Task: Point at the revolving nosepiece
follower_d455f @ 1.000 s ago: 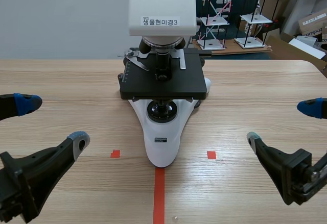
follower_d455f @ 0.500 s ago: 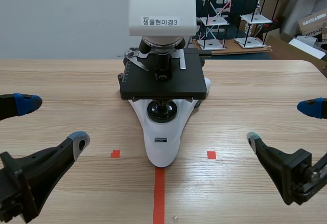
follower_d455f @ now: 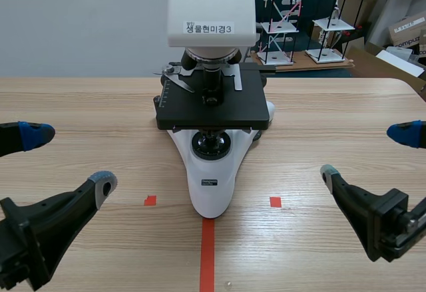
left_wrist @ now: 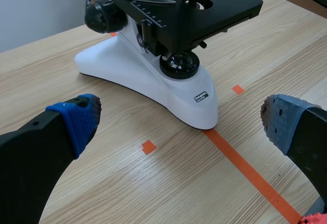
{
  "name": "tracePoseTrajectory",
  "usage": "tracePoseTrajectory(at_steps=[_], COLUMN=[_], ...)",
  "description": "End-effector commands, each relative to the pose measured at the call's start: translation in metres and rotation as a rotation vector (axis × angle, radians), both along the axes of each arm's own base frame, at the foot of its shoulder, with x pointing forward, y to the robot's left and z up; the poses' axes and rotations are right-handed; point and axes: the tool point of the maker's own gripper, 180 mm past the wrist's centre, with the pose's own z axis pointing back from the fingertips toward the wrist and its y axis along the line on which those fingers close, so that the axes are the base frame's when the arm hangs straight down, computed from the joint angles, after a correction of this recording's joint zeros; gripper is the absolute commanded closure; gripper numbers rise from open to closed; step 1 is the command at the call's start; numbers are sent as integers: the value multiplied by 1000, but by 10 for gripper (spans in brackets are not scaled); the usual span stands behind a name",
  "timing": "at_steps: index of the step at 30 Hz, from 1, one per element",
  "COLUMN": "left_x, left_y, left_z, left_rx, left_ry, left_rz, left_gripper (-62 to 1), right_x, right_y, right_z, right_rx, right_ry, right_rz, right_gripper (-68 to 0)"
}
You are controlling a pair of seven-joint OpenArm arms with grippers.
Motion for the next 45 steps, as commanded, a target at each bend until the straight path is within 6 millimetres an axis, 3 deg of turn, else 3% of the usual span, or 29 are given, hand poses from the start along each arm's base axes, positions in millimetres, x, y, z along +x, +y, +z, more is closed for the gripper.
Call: tracePoseTrajectory(at_steps=[1,15,24,28,35,45], left_x=[0,0,0,0,0,0], left_y=[-4,-4,-4,-4,-4,-4], left_z=[8,8,8,8,8,8], left_rx=[-28,-28,-28,-28,-28,-28], left_ry=[-22,-22,-22,-22,-22,-22], left_rz=[-6,-6,-6,-6,-6,-6], left_gripper=[-623,-623,-623,-623,-623,-623], right_x=[-3,-2,19,24,40,65], right_y=[3,11,18,32,57,67], right_z=[7,24,57,68,76,75], right_rx=[20,14,-20,-29,-8,9], right_ry=[-22,-143,-319,-390,-455,-498], right_rz=[11,57,105,158,220,207], right_gripper=[-657,-4,-8,-8,-8,-8])
